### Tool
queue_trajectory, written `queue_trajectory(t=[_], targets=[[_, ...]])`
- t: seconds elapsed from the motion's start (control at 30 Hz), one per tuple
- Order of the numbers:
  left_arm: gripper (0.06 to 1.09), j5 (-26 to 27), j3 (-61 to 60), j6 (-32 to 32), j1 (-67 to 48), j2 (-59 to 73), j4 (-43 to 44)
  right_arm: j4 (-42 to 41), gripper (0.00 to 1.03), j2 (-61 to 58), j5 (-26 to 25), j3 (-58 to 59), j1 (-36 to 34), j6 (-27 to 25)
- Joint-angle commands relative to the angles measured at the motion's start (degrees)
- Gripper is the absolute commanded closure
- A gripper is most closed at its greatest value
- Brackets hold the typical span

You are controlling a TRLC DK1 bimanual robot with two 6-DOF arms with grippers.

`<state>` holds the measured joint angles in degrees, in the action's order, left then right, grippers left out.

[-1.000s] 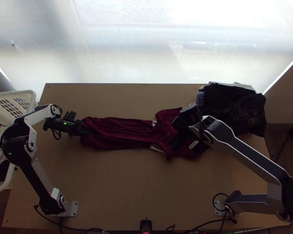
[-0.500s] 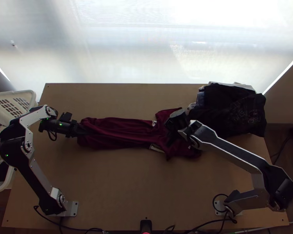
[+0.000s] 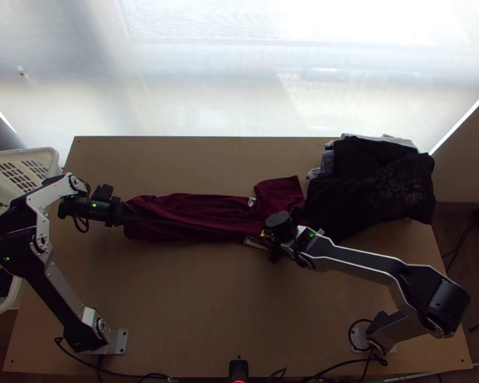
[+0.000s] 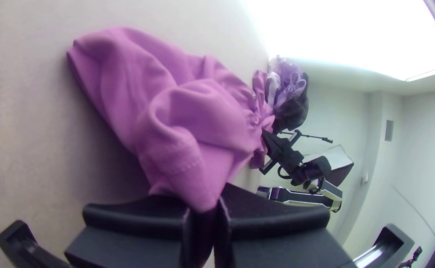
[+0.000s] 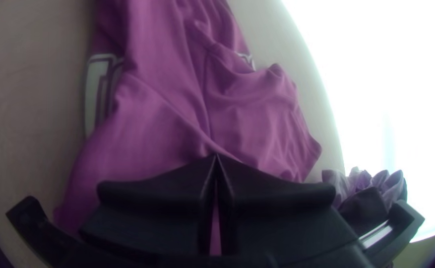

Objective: Fold the t-shirt

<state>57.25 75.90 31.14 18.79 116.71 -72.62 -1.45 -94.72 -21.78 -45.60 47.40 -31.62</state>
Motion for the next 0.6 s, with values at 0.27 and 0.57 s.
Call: queue_trajectory(t=[0.27,0.57], targets=[[1.05,0.23,-0.84,5.69,4.94,-2.54,-5.69,-3.03,1.00,-2.58,-1.25,1.92,5.25,1.12],[1.05,0.14,-1.10,12.37,9.87,-3.68,-12.28,-2.06,1.00,-0.64,-1.25,0.87,7.36,0.85]])
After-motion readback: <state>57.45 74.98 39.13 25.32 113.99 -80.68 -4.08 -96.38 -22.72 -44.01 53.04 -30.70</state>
